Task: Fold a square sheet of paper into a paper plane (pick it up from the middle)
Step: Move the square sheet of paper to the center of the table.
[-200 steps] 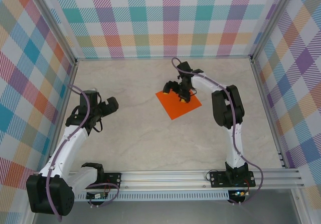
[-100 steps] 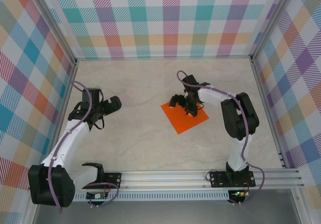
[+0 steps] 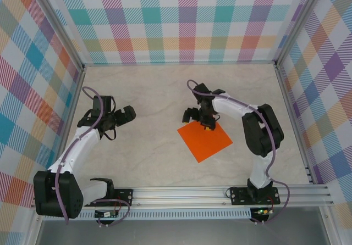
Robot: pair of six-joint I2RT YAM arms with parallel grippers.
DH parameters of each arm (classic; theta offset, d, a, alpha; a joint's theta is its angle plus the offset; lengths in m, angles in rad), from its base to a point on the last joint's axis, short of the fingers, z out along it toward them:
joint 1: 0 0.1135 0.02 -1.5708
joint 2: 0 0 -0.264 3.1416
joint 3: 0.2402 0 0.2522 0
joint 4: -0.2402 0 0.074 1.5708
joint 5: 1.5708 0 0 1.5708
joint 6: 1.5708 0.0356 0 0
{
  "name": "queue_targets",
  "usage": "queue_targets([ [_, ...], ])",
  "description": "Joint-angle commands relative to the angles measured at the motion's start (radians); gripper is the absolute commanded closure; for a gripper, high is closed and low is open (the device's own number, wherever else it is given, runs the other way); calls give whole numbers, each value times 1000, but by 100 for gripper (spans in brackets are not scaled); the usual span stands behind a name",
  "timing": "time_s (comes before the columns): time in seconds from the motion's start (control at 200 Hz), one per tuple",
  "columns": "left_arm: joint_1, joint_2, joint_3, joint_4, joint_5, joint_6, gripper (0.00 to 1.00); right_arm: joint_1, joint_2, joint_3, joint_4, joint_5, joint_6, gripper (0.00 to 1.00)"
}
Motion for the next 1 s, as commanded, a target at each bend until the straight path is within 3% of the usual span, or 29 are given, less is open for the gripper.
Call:
queue_targets([
  [0.0,2,2,27,-18,25,-18,0,-29,86,79,-56,30,-55,0],
  [0.265,-8,17,32,-33,37,-20,0,-88,112,71,-70,97,-41,0],
  [0.58,-19,37,28,-27,32,-28,0,-130,-90,-168,-106,150,65,0],
  [0.755,-27,52,35,-36,45,-34,0,-116,-211,-133,-169,206,-72,0],
  [0.995,-43,52,17,-31,63,-61,0,-19,-187,-201,-167,73,-271,0],
])
